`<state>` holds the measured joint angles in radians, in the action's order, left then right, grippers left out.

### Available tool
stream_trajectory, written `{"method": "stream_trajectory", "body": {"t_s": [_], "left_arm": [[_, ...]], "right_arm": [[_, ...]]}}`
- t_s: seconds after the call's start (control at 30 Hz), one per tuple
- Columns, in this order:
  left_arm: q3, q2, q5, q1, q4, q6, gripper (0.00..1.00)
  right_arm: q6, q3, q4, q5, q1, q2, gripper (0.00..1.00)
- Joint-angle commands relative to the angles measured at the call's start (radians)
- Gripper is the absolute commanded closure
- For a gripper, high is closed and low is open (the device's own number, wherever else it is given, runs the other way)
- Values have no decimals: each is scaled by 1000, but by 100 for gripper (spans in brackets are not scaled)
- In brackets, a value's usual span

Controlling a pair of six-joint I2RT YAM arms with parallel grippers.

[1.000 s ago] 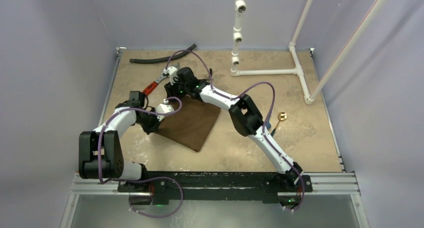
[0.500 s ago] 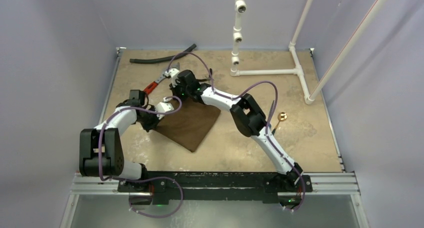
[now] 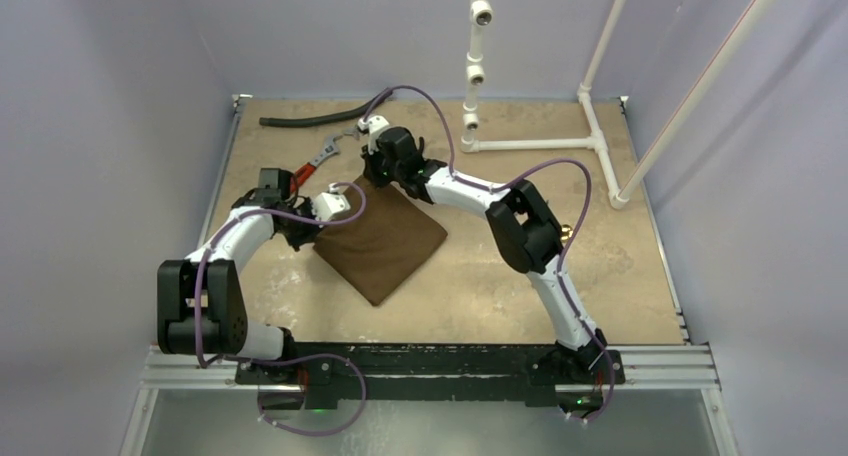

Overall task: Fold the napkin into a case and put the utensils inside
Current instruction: Rotate the square-folded napkin at the center of the board.

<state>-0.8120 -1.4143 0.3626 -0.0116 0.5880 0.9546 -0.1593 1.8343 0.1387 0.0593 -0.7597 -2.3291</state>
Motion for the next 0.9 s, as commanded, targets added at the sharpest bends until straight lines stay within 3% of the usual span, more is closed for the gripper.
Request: {"method": "stream_trajectory", "body": {"t_s": [0.0, 0.2, 0.33, 0.43, 0.53, 0.63, 0.87], "left_arm": [[-20, 13, 13, 4, 6, 26, 100], [1, 1, 0, 4, -16, 48, 98], [-29, -14, 16, 4, 33, 52, 71], [-148, -47, 98, 4, 171, 37, 63], [-242, -84, 201, 4, 256, -1, 62], [-268, -94, 272, 16, 214, -88, 62], [-232, -194, 143, 84, -23, -311, 72]], "right_arm": [[-22, -51, 62, -64, 10, 52, 100], [-31, -62, 30, -82, 28, 35, 100], [-33, -63, 32, -61, 31, 25, 100], [-33, -53, 41, -65, 30, 13, 100], [-32, -52, 54, -61, 30, 3, 100], [-37, -56, 62, -37, 27, -1, 100], [-47, -87, 74, -21, 22, 0, 100]]}}
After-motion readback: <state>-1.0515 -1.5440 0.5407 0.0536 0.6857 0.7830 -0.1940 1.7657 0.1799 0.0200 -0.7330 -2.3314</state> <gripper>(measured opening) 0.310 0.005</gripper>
